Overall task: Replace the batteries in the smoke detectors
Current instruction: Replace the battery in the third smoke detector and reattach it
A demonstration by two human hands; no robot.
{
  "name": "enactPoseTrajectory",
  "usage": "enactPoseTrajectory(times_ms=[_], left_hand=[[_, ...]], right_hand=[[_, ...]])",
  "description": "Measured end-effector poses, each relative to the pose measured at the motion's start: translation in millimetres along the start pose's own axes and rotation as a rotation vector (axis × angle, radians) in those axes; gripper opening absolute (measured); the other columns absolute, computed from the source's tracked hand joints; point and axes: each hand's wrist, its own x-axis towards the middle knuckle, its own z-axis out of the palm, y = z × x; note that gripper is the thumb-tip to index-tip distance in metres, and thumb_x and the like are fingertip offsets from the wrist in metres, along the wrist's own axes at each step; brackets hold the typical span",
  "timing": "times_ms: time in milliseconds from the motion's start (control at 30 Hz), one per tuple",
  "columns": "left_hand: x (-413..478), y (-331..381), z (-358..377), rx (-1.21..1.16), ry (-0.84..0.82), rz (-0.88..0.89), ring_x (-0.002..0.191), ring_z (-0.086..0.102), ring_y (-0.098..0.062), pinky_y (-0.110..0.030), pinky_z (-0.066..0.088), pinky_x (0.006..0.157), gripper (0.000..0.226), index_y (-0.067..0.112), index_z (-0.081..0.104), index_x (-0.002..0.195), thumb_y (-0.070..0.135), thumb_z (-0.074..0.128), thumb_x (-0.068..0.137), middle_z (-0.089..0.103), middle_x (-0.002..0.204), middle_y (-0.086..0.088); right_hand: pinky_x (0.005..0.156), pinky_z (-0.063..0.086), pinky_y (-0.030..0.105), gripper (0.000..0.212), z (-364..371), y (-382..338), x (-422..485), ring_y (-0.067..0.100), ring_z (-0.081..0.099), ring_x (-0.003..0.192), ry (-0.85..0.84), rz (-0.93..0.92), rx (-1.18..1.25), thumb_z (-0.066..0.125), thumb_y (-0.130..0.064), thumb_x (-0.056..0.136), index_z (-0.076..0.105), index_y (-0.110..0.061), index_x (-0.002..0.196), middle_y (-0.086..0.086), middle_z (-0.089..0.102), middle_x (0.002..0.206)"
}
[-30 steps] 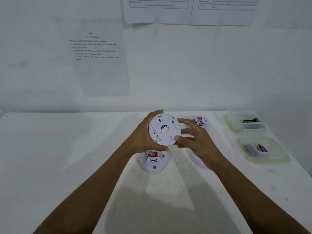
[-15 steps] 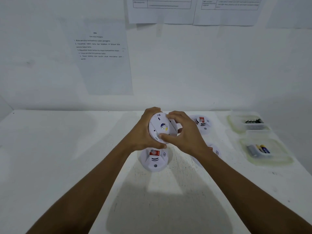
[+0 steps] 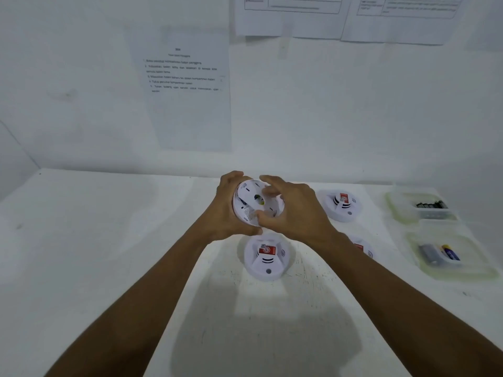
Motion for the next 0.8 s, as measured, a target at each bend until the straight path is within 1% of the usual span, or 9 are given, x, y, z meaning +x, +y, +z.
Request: enactPoseTrajectory(times_ms=[67,133,200,233,367,467,533,667,800], left_hand=[[-5,-14,-11,0.034,0.014,-0.033,0.132,0.038,-0.023,-0.046,0.042,0.108,0.107,0.059,0.026,0.123,0.061,0.087,0.036,0.026,0.143,-0.002],[-13,-26,-24,0.054,0.043,-0.065,0.130,0.039,-0.023,-0.047,0.043,0.107,0.105,0.063,0.027,0.120,0.058,0.087,0.035,0.028,0.138,0.002],[-23,-38,-38,0.083,0.091,-0.086,0.127,0.040,-0.022,-0.046,0.042,0.106,0.102,0.057,0.031,0.119,0.056,0.085,0.034,0.033,0.131,0.004],[-28,-45,-46,0.095,0.110,-0.087,0.125,0.041,-0.022,-0.046,0.042,0.106,0.100,0.053,0.033,0.119,0.055,0.085,0.033,0.036,0.127,0.006],[-46,-67,-73,0.134,0.091,-0.097,0.124,0.040,-0.020,-0.045,0.041,0.108,0.099,0.050,0.036,0.120,0.056,0.085,0.034,0.036,0.124,0.022],[-51,-72,-83,0.117,0.054,-0.108,0.126,0.039,-0.020,-0.046,0.040,0.109,0.101,0.056,0.033,0.122,0.055,0.086,0.035,0.035,0.126,0.015],[-51,-70,-86,0.101,0.033,-0.112,0.127,0.039,-0.019,-0.045,0.040,0.109,0.102,0.049,0.035,0.123,0.053,0.087,0.036,0.034,0.129,0.010],[-44,-66,-85,0.080,-0.020,-0.097,0.128,0.038,-0.017,-0.043,0.039,0.110,0.103,0.047,0.034,0.124,0.049,0.088,0.036,0.033,0.132,0.006],[-31,-54,-72,0.046,-0.065,-0.066,0.129,0.038,-0.018,-0.043,0.040,0.110,0.105,0.054,0.033,0.123,0.047,0.089,0.035,0.031,0.133,0.010]], right_hand=[[0.094,0.053,0.035,0.063,5,-6,6,0.013,0.068,0.097,-0.016,-0.014,0.085,0.076,-0.025,0.079,0.051,-0.023,0.137,-0.003,0.074,0.108],[0.083,0.057,0.033,0.051,12,-6,14,0.014,0.070,0.084,0.018,-0.049,0.136,0.071,-0.013,0.084,0.055,-0.020,0.132,-0.002,0.075,0.099],[0.074,0.058,0.033,0.042,20,1,26,0.016,0.069,0.075,0.063,-0.039,0.171,0.065,-0.006,0.087,0.057,-0.020,0.126,0.000,0.074,0.093],[0.074,0.057,0.033,0.041,23,7,34,0.014,0.069,0.074,0.059,-0.002,0.191,0.064,-0.005,0.088,0.057,-0.022,0.125,0.000,0.073,0.091],[0.073,0.055,0.033,0.041,41,28,61,0.016,0.067,0.077,-0.159,0.131,0.151,0.064,-0.005,0.089,0.053,-0.025,0.123,-0.006,0.073,0.083],[0.061,0.051,0.026,0.038,61,37,76,0.022,0.068,0.079,-0.302,0.175,0.090,0.062,-0.006,0.091,0.052,-0.025,0.122,0.000,0.074,0.088],[0.056,0.050,0.024,0.037,71,43,81,0.022,0.067,0.076,-0.318,0.206,0.055,0.060,-0.003,0.091,0.053,-0.024,0.121,0.004,0.074,0.094],[0.065,0.053,0.027,0.039,76,49,79,0.019,0.067,0.085,-0.232,0.212,-0.001,0.060,0.000,0.090,0.058,-0.022,0.122,0.005,0.072,0.103],[0.079,0.051,0.025,0.026,60,43,61,0.013,0.066,0.091,-0.054,0.129,0.090,0.062,-0.004,0.089,0.064,-0.017,0.112,0.000,0.071,0.102]])
